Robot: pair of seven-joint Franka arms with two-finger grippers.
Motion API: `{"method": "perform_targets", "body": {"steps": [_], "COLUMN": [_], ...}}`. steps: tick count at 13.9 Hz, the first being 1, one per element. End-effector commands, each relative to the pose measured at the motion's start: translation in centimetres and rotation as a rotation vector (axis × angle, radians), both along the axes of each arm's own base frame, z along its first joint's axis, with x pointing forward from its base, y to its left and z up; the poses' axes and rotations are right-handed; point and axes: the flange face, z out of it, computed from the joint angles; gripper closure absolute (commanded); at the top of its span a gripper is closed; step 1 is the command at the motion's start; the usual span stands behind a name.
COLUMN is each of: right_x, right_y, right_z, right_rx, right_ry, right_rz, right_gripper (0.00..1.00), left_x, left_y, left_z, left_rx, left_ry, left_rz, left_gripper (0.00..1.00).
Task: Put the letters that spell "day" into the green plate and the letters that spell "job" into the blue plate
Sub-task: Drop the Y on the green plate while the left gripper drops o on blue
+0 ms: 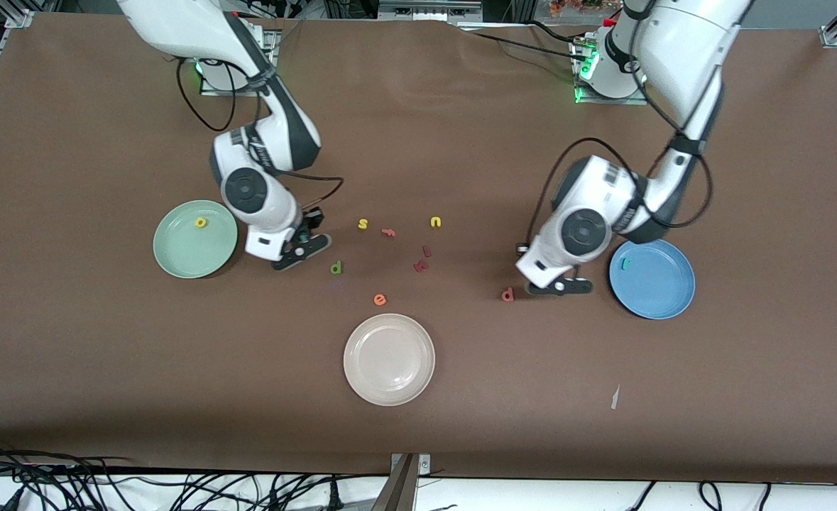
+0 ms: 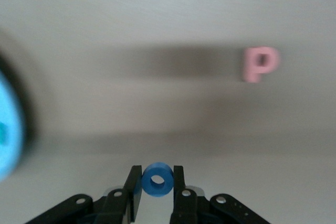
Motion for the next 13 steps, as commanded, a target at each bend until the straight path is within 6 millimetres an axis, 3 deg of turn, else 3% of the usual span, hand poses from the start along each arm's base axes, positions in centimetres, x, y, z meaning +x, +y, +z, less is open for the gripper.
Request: {"method": "perform_targets", "body": {"steps": [1, 4, 7, 8, 9, 10, 11, 12, 13], "right_x": [0.6, 1.5, 1.7, 1.9, 1.9, 1.8, 1.8, 1.7, 1.8], "right_y": [-5.8, -11.9, -16.7, -17.6, -17.7, -17.8, -17.7, -17.6, -17.5], "right_z": [2.8, 2.3, -0.5, -1.6, -2.5, -2.9, -2.9, -2.9, -2.8], "right_rx": [-0.01, -0.025, -0.031, -0.034, -0.038, -0.038, -0.029, -0.017, -0.004], "right_ry": [0.065, 0.099, 0.13, 0.122, 0.118, 0.122, 0.126, 0.128, 0.131], "right_rz": [0.035, 0.035, -0.004, -0.002, 0.005, 0.003, -0.007, -0.021, -0.038], "right_gripper": [1.0, 1.0, 1.0, 1.0, 1.0, 0.99, 0.84, 0.38, 0.22], "left_x": [1.3, 1.8, 1.8, 1.8, 1.9, 2.3, 2.7, 3.1, 3.4], "left_y": [7.0, 13.5, 17.9, 18.1, 17.8, 17.5, 17.1, 16.5, 16.1], "left_z": [1.5, 0.9, -0.7, -1.2, -1.2, -0.6, 0.2, 0.7, 1.1], "left_rx": [-0.04, -0.004, -0.02, -0.03, -0.031, -0.03, -0.039, -0.058, -0.09], "left_ry": [0.029, 0.082, 0.123, 0.131, 0.131, 0.121, 0.101, 0.084, 0.07], "left_rz": [-0.152, -0.322, -0.458, -0.48, -0.486, -0.481, -0.462, -0.434, -0.391], "left_gripper": [0.96, 0.96, 0.93, 0.77, 0.19, 0.0, 0.0, 0.0, 0.0]}}
